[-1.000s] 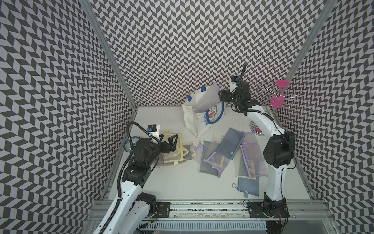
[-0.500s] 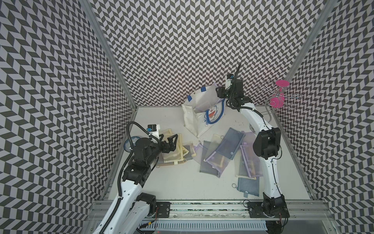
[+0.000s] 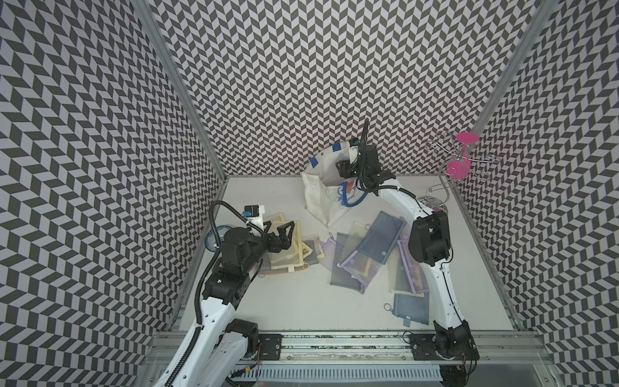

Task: Put the pencil pouch into the canvas bag
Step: Place the pencil pouch in the canvas bag, then pick up the pencil pouch.

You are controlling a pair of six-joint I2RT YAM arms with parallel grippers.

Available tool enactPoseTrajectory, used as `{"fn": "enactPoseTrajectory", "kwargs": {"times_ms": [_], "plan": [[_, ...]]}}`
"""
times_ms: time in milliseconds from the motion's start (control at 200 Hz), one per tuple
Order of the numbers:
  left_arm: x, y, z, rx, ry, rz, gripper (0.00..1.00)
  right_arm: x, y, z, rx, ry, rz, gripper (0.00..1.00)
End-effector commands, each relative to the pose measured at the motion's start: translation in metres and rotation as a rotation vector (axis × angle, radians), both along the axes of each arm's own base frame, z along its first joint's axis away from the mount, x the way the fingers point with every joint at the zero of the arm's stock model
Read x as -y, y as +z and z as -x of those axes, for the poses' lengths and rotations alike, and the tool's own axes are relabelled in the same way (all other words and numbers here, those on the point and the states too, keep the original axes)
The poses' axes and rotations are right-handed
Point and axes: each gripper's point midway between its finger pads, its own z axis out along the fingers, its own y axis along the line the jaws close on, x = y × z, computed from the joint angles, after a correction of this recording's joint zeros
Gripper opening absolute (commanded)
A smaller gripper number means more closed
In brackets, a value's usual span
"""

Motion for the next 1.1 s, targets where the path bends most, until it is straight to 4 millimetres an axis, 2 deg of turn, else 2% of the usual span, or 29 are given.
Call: {"fn": "enactPoseTrajectory", "kwargs": {"times_ms": [0, 100, 255, 365, 451, 511, 631, 681, 686, 796, 886, 971, 1096], "plan": [[0.000, 0.000, -0.001, 0.009, -0.003, 0.014, 0.95, 0.020, 0.052, 0.001, 0.101, -0.069, 0.015, 0.78], [-0.001, 0.001, -0.001, 0.010, 0.000, 0.014, 0.95, 0.027, 0.073, 0.009, 0.125, -0.091, 0.019, 0.84], [-0.002, -0.005, -0.003, -0.016, 0.009, 0.012, 0.95, 0.035, 0.127, 0.034, 0.201, -0.113, 0.024, 0.91], [0.000, -0.023, -0.008, -0.081, 0.008, 0.011, 0.95, 0.033, 0.164, 0.064, 0.238, -0.107, 0.047, 0.94], [0.000, -0.039, -0.012, -0.156, 0.024, 0.023, 0.93, 0.026, 0.170, 0.098, 0.224, -0.062, 0.044, 0.96], [-0.003, -0.051, -0.015, -0.201, 0.042, 0.019, 0.92, 0.019, 0.164, 0.129, 0.208, -0.024, 0.041, 0.98], [-0.015, -0.072, -0.022, -0.297, 0.081, 0.062, 0.88, 0.006, 0.123, 0.198, 0.132, 0.091, -0.023, 0.99], [-0.025, -0.082, -0.025, -0.355, 0.085, 0.127, 0.85, 0.000, 0.105, 0.226, 0.098, 0.144, -0.033, 0.99], [-0.025, -0.083, -0.026, -0.362, 0.084, 0.133, 0.85, -0.001, 0.109, 0.228, 0.105, 0.149, -0.039, 0.99], [-0.056, -0.106, -0.030, -0.443, 0.148, 0.242, 0.81, -0.012, 0.067, 0.279, 0.039, 0.278, -0.064, 0.99], [-0.074, -0.122, -0.032, -0.485, 0.227, 0.229, 0.81, -0.016, 0.033, 0.300, -0.015, 0.349, -0.069, 0.99], [-0.081, -0.134, -0.031, -0.512, 0.260, 0.208, 0.81, -0.020, 0.005, 0.312, -0.068, 0.400, -0.054, 0.99], [-0.077, -0.149, -0.032, -0.559, 0.241, 0.210, 0.76, -0.023, -0.014, 0.321, -0.096, 0.443, -0.057, 0.99]]}}
